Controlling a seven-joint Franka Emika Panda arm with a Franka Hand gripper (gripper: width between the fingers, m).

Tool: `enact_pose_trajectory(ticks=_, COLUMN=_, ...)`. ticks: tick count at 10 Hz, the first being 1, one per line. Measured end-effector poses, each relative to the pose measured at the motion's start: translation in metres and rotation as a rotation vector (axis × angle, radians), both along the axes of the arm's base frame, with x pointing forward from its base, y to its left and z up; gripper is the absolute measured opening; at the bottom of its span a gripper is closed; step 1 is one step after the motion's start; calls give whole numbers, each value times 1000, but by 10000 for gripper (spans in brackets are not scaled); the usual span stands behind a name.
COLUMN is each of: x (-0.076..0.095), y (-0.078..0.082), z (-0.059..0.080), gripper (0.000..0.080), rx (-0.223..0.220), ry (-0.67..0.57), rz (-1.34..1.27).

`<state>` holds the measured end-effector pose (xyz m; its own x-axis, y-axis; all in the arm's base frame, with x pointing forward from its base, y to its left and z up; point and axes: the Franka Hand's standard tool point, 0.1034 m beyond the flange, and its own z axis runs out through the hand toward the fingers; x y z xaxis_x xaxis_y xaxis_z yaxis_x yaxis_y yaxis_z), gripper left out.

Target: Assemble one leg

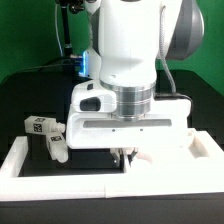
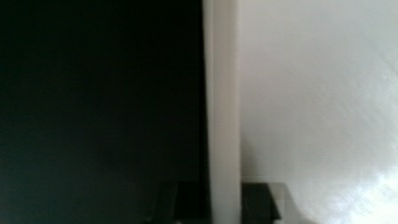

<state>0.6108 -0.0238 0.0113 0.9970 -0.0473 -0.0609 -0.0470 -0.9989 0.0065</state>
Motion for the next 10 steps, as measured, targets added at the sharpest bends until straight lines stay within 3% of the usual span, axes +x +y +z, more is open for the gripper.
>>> enact_pose_trajectory(ticks=7, x=0, y=0, z=0, gripper=56, rx=0, ry=0, rz=0)
enact_pose_trajectory(ticks=8, x=0, y=0, z=0, gripper=234, rx=0, ry=0, rz=0)
enact_pose_trajectory(ticks=9, x=0, y=0, z=0, gripper=234, rx=0, ry=0, rz=0)
enact_pose_trajectory(ticks=10, x=0, y=0, z=0, gripper=418, rx=0, ry=0, rz=0)
